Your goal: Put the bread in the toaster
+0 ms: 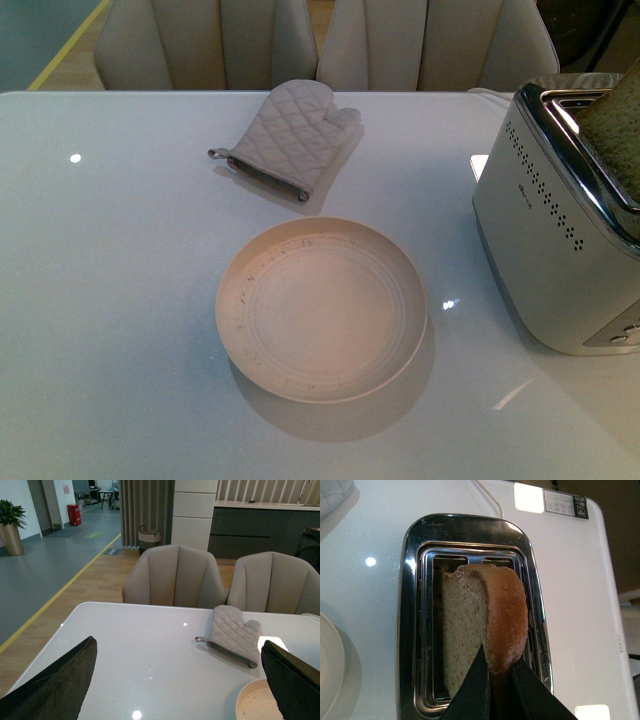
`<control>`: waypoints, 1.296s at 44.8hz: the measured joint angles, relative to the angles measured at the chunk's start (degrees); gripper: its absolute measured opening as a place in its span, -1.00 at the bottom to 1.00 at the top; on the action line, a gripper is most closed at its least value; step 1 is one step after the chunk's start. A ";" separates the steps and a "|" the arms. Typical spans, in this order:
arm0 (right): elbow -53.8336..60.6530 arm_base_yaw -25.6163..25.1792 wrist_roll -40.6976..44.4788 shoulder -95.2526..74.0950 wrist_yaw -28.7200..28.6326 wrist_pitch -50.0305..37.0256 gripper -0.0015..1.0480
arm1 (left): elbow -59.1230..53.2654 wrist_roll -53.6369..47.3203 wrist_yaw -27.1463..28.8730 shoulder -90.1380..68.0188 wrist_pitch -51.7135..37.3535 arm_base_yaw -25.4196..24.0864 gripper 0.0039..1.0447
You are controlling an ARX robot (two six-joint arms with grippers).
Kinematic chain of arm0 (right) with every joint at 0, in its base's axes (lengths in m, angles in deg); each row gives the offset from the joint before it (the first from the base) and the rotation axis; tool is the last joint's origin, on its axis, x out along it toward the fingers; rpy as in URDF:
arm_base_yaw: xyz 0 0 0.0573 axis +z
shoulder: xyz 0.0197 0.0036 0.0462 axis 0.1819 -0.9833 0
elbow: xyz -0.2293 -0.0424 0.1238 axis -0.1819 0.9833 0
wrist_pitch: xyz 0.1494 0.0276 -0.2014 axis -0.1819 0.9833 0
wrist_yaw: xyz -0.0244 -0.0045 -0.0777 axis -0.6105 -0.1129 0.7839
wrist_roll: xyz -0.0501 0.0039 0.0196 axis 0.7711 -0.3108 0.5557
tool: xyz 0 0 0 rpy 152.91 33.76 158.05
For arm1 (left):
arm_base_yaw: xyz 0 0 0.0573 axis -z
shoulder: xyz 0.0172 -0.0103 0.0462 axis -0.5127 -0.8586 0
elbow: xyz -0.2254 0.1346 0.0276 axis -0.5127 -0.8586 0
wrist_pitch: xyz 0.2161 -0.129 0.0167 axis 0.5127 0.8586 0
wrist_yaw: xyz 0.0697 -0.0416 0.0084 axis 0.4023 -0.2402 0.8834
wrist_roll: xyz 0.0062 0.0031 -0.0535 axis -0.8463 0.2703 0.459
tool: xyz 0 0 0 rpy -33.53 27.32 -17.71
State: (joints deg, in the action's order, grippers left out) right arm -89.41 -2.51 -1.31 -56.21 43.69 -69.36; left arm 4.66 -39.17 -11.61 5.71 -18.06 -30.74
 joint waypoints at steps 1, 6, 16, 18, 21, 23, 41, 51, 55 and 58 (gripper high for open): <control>-0.72 0.00 0.02 -0.24 -0.02 0.76 -0.94 | 0.00 0.00 0.00 0.00 0.00 0.00 0.87; -4.17 -0.07 0.52 -1.40 -0.66 4.37 -0.94 | 0.00 0.00 0.00 0.00 0.00 0.00 0.87; -7.61 -0.11 1.29 -4.13 -0.59 7.58 -0.94 | 0.00 0.00 0.00 0.00 0.00 0.00 0.87; -7.63 -0.11 1.46 -4.57 -0.28 7.61 -0.94 | 0.00 0.00 0.00 0.00 0.00 0.00 0.87; -7.63 -0.17 1.75 -5.51 -0.02 7.67 -0.94 | 0.00 0.00 0.00 0.00 0.00 0.00 0.87; -7.61 -0.24 1.99 -5.97 0.26 7.67 -0.94 | 0.00 0.00 0.00 0.00 0.00 0.00 0.87; -6.45 -0.81 2.32 -7.32 0.02 6.93 -0.74 | 0.00 0.00 0.00 0.00 0.00 0.00 0.87; -3.52 -0.76 1.88 -6.97 -1.22 4.48 0.00 | 0.00 0.00 0.00 0.00 0.00 0.00 0.87; -2.71 -0.81 1.66 -5.79 -1.40 3.80 0.23 | 0.00 0.00 0.00 0.00 0.00 0.00 0.87; -1.97 -0.98 1.25 -4.20 -1.51 2.82 0.40 | 0.00 0.00 0.00 0.00 0.00 0.00 0.87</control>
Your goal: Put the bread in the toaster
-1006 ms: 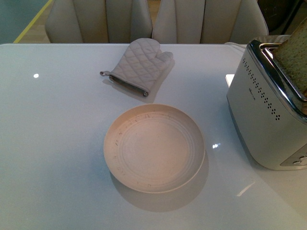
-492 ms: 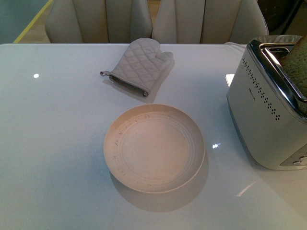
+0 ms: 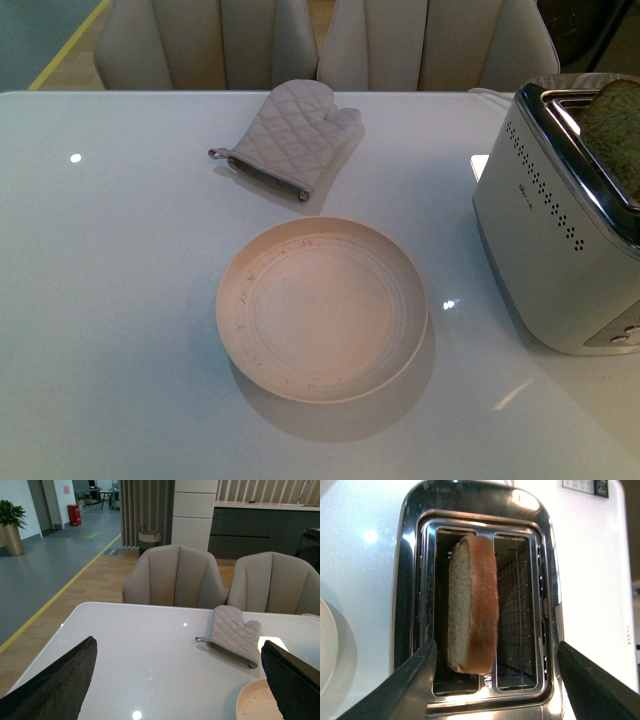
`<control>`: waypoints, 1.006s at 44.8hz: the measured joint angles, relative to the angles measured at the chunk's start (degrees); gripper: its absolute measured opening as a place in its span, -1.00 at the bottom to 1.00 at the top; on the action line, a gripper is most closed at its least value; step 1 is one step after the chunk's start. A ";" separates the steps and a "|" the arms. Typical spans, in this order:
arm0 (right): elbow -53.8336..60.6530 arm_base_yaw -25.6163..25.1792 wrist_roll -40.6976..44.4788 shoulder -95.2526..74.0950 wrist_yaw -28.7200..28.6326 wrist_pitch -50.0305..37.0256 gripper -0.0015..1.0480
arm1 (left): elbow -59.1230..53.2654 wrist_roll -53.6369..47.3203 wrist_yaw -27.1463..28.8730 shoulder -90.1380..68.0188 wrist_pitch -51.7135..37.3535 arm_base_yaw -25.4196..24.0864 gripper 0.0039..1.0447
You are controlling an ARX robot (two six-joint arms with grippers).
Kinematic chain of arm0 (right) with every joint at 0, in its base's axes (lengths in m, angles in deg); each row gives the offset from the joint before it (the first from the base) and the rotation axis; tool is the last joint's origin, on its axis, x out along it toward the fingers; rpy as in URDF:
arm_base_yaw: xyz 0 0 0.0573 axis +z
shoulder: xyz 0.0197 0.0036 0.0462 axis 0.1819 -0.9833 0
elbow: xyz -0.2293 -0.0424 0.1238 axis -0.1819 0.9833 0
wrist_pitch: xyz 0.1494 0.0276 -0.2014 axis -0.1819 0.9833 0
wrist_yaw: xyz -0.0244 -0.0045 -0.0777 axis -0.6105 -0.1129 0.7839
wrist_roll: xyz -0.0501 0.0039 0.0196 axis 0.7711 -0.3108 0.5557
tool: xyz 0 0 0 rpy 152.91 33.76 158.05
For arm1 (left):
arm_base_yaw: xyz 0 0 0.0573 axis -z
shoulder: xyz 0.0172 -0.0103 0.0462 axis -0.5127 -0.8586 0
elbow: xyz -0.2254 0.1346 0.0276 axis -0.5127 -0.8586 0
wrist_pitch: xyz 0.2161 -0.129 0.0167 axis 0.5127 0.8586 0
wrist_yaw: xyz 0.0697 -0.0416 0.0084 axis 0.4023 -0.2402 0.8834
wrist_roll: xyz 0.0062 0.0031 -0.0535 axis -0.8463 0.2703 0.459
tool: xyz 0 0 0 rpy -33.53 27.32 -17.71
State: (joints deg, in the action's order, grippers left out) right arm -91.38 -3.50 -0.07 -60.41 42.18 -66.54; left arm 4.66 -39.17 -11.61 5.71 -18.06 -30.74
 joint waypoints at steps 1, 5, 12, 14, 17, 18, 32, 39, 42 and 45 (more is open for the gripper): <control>0.35 -0.13 -0.33 0.79 -0.33 -0.57 0.46 | 0.00 0.00 0.00 0.00 0.00 0.00 0.87; 1.99 -0.72 -1.99 4.44 -1.36 -3.04 0.69 | 0.00 0.00 0.00 0.00 0.00 0.00 0.87; 8.52 -2.34 -7.69 16.98 -1.95 -6.73 0.83 | 0.00 0.00 0.00 0.00 0.00 0.00 0.87; 10.08 -2.56 -8.28 19.89 -1.38 -7.21 0.83 | 0.00 0.00 0.00 0.00 0.00 0.00 0.87; 15.41 -4.42 -8.20 26.58 -6.19 -14.10 0.73 | 0.00 0.00 0.00 0.00 0.00 0.00 0.87; 17.79 -5.18 -8.17 28.89 -9.05 -18.23 0.66 | 0.00 0.00 -0.02 0.00 0.00 0.00 0.87; 38.62 -6.80 -7.93 45.13 -15.56 -36.09 -0.47 | 0.00 0.00 0.00 0.00 0.00 0.00 0.87; 42.38 -6.80 -7.82 50.05 -15.56 -36.24 -0.96 | 0.00 0.00 0.00 0.00 0.00 0.00 0.87; 43.89 -6.80 -7.78 51.63 -15.56 -35.95 -0.96 | 0.00 0.00 0.00 0.00 0.00 0.00 0.87; 45.42 -6.80 -7.78 53.92 -15.56 -35.19 -0.96 | 0.00 0.00 0.00 0.00 0.00 0.00 0.87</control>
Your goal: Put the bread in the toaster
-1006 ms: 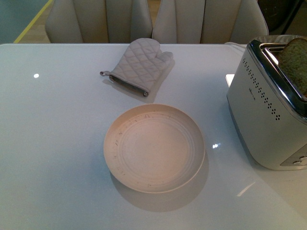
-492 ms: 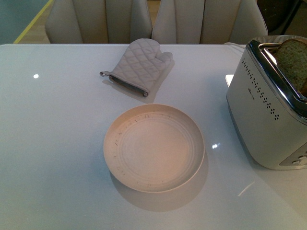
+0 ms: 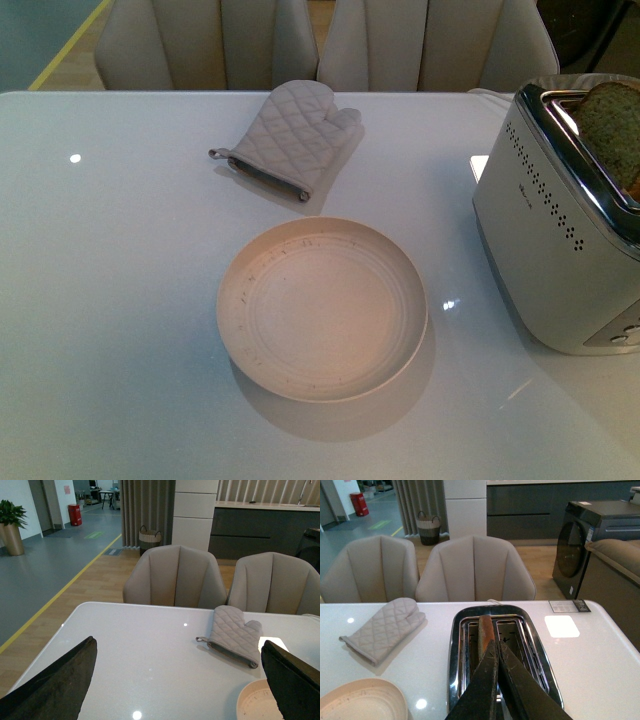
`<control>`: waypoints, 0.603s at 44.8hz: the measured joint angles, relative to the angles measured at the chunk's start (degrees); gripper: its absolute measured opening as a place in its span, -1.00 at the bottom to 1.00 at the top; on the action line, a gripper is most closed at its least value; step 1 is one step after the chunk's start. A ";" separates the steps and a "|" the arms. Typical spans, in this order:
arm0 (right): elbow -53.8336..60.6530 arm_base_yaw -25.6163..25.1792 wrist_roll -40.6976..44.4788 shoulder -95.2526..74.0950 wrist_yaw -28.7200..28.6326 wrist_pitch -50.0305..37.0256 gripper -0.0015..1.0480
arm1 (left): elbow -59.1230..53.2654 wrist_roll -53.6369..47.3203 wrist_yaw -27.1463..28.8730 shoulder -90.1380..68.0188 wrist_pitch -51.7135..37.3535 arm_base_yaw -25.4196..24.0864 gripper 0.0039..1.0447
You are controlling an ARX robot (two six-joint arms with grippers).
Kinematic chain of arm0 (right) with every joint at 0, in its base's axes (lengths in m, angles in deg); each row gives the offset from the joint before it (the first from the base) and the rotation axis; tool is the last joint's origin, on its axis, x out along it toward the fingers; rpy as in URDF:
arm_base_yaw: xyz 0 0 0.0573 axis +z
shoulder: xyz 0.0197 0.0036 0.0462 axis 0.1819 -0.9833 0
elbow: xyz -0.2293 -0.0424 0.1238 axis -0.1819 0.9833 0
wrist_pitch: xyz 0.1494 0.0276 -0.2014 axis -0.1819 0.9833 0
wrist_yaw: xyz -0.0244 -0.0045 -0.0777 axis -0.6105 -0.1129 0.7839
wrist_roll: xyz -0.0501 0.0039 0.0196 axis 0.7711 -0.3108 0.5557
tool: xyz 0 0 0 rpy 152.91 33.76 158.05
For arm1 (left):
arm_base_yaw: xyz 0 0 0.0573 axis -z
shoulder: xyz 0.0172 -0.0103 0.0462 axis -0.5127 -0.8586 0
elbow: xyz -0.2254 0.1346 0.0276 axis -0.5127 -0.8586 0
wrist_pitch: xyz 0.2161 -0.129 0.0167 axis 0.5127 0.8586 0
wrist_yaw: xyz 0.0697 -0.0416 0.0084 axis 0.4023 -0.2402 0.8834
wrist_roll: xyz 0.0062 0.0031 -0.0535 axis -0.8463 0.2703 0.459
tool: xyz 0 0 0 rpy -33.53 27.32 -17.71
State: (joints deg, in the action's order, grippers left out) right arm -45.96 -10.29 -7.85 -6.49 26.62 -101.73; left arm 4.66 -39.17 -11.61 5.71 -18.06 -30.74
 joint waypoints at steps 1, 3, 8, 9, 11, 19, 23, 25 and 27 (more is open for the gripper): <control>0.28 0.00 -0.02 0.52 0.00 0.15 -0.96 | 0.00 0.00 0.00 0.00 0.00 0.00 0.87; 0.83 0.00 0.00 1.53 0.00 0.61 -0.96 | 0.00 0.00 0.00 0.00 0.00 0.00 0.87; 2.49 0.00 -0.02 4.79 0.00 2.38 -0.96 | 0.00 0.00 0.00 0.00 0.00 0.00 0.87; 2.78 0.00 0.00 5.53 0.00 2.80 -0.96 | 0.00 0.00 0.00 0.00 0.00 0.00 0.87; 3.15 0.00 0.00 6.54 0.00 3.39 -0.96 | 0.00 0.00 0.00 0.00 0.00 0.00 0.87; 4.42 0.00 0.00 10.78 0.00 6.21 -0.96 | 0.00 0.00 0.00 0.00 0.00 0.00 0.87; 4.87 0.00 0.00 12.24 0.00 7.21 -0.96 | 0.00 0.00 0.00 0.00 0.00 0.00 0.87; 5.05 0.00 0.00 13.03 0.00 7.87 -0.96 | 0.00 0.00 0.00 0.00 0.00 0.00 0.87; 5.90 0.00 0.00 13.90 0.00 7.30 -0.96 | 0.00 0.00 0.00 0.00 0.00 0.00 0.87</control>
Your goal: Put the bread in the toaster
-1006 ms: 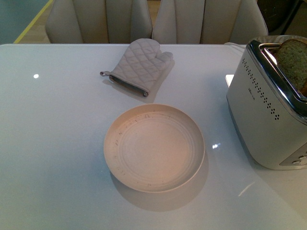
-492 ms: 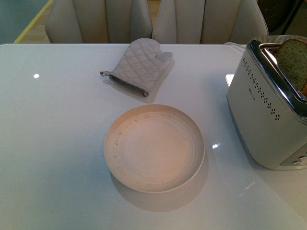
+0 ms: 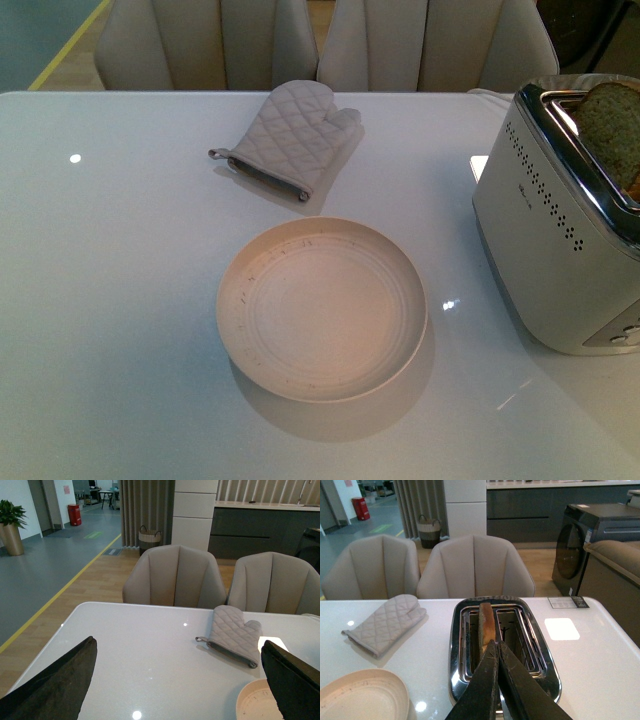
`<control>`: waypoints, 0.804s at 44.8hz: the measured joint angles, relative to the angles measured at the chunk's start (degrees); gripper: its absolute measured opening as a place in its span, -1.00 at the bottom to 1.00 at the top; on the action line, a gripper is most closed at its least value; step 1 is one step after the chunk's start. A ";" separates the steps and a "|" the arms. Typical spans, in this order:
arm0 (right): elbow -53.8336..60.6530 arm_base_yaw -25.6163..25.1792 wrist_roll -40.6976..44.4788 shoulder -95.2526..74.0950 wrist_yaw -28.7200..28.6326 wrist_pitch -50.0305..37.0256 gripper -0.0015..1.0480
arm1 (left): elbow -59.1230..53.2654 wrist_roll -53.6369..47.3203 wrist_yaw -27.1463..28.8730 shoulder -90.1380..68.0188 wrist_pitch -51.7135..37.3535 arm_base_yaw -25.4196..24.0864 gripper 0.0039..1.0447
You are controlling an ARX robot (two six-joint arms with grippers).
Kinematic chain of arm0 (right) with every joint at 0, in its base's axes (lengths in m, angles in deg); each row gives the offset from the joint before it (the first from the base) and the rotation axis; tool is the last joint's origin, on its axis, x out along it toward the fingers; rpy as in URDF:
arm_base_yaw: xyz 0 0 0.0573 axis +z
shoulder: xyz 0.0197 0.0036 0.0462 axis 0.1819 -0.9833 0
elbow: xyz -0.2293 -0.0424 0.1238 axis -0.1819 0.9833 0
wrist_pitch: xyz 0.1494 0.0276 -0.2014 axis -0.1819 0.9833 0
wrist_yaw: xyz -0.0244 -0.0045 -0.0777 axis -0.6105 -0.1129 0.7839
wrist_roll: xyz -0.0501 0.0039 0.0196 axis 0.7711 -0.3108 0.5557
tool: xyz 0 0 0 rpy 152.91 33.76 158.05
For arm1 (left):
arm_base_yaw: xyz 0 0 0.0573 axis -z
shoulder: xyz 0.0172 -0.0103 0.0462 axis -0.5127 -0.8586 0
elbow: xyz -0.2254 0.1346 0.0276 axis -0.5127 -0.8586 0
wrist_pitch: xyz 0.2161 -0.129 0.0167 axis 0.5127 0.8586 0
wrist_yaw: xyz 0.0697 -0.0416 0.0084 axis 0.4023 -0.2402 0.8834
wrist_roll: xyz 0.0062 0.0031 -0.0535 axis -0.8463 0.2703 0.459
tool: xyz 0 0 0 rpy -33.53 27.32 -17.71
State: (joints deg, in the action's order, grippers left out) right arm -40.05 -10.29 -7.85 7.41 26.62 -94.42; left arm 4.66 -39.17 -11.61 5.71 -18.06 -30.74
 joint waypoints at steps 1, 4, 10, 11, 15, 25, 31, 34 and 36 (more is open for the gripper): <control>0.20 0.00 -0.02 0.42 -0.04 -0.04 -0.96 | 0.00 -0.02 0.02 0.00 0.00 0.00 0.87; 0.20 0.00 0.00 2.19 -0.07 1.16 -0.96 | 0.00 0.00 0.00 0.00 0.02 0.00 0.87; 0.20 0.00 0.00 5.60 -0.04 4.52 -0.96 | 0.00 0.00 0.00 0.00 0.02 0.00 0.87; 0.20 0.00 0.00 6.14 -0.04 5.07 -0.96 | 0.00 0.00 0.00 0.00 0.02 0.00 0.87; 0.20 0.00 0.00 7.96 -0.04 6.84 -0.96 | 0.00 0.00 0.00 0.00 0.02 0.00 0.87; 0.17 0.00 0.00 17.57 -0.02 18.32 -0.96 | 0.00 0.00 0.02 0.00 0.02 0.00 0.87; 0.17 0.00 0.00 20.04 -0.04 19.32 -0.96 | 0.00 0.00 0.00 0.00 0.02 0.00 0.87; 0.17 0.00 0.00 20.09 -0.04 19.34 -0.96 | 0.00 0.00 0.00 0.00 0.04 0.00 0.87; 0.17 0.00 0.00 20.13 -0.04 19.34 -0.96 | 0.00 0.00 0.00 0.00 0.04 0.00 0.87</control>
State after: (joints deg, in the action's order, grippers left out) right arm -39.88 -10.29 -7.85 27.54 26.58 -75.08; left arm 4.66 -39.17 -11.61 5.71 -18.02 -30.74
